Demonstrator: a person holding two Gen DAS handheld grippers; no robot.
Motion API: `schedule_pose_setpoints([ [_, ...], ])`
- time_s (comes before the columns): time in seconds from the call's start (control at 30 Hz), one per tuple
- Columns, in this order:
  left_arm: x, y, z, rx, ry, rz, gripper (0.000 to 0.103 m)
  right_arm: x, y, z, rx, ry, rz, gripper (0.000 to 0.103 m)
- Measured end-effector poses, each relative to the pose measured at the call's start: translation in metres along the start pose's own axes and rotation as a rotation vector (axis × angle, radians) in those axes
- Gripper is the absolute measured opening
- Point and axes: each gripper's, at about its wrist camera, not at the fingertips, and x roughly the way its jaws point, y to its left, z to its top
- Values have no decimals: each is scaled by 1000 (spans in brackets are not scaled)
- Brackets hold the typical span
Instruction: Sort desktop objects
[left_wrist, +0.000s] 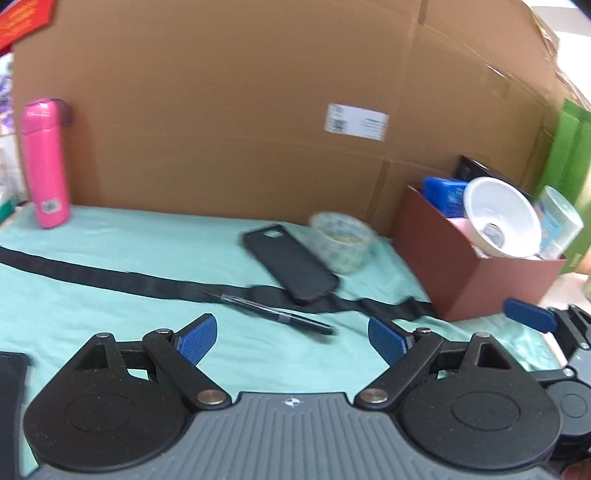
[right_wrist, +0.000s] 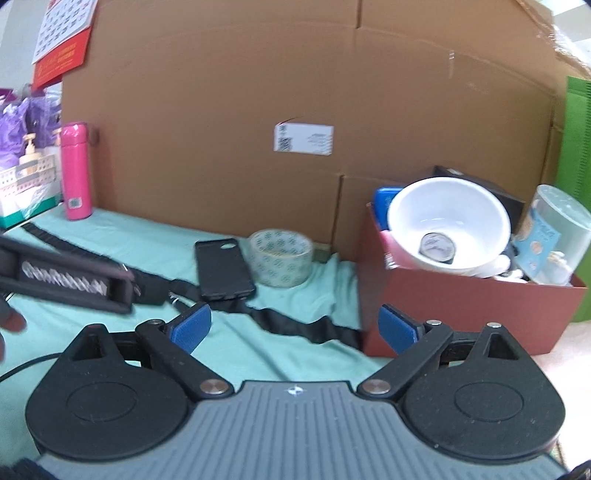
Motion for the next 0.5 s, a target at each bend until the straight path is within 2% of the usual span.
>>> schedule_pose_setpoints([
  [0.07, 0, 13, 0, -12, -2, 36, 92, 4, 5, -2, -8, 14, 15, 95],
  [0.17, 6, 30, 0, -51, 19, 43, 92, 13, 14, -4, -12, 36, 31, 95],
  [0.4, 35, 38, 12, -78, 51, -15, 86, 37, 27, 3, -7, 14, 75, 93],
  [0.5, 54, 33, 27, -70, 44, -44, 84, 56, 29, 10, -10, 6, 90, 87],
])
